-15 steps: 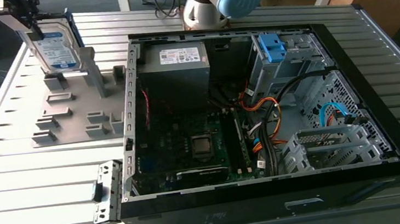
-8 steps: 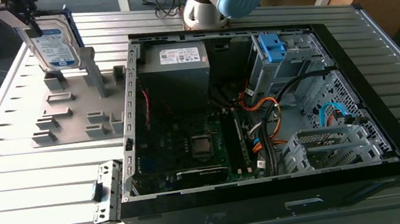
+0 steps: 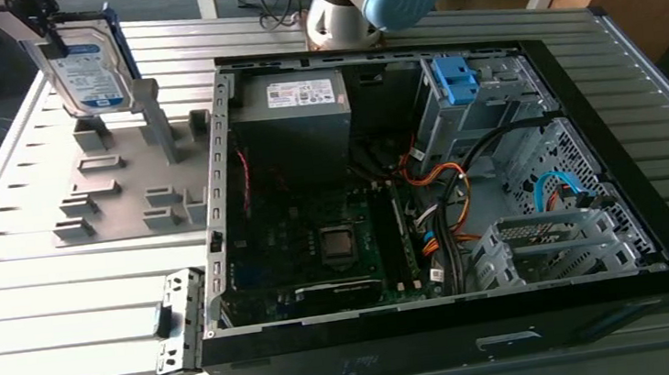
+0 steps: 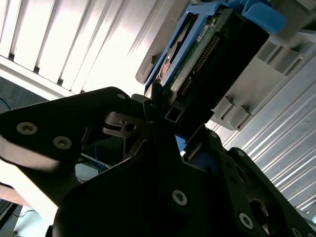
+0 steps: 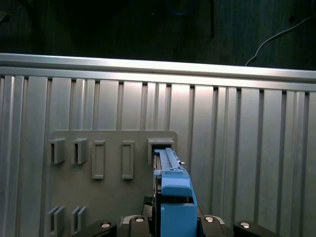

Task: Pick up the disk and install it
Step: 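Pick up the disk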

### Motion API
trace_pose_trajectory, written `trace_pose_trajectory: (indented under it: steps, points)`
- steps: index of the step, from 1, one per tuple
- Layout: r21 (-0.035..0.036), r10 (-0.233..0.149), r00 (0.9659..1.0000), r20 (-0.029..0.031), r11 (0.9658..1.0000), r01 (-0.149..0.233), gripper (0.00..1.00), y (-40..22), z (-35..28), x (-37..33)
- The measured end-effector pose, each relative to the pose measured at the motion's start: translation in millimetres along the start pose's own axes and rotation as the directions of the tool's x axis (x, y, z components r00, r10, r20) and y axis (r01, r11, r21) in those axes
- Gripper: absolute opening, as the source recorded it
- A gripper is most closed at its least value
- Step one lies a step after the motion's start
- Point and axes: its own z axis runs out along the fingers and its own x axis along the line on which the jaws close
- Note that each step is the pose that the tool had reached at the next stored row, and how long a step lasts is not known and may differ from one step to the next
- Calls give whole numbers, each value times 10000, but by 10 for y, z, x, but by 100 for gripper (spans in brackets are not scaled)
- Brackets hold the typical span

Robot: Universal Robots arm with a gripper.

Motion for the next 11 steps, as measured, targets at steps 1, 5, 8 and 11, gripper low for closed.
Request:
trace_pose_trajectory:
  steps: [1, 5, 8, 11]
  points:
    - [0, -1, 10000, 0, 10000, 1, 36, 0, -8, 0]
    - [0, 0, 10000, 0, 10000, 0, 36, 0, -40, -1]
    - [0, -1, 10000, 0, 10000, 1, 36, -1, -64, -2]
    - [1, 0, 10000, 0, 10000, 0, 36, -1, -87, -3]
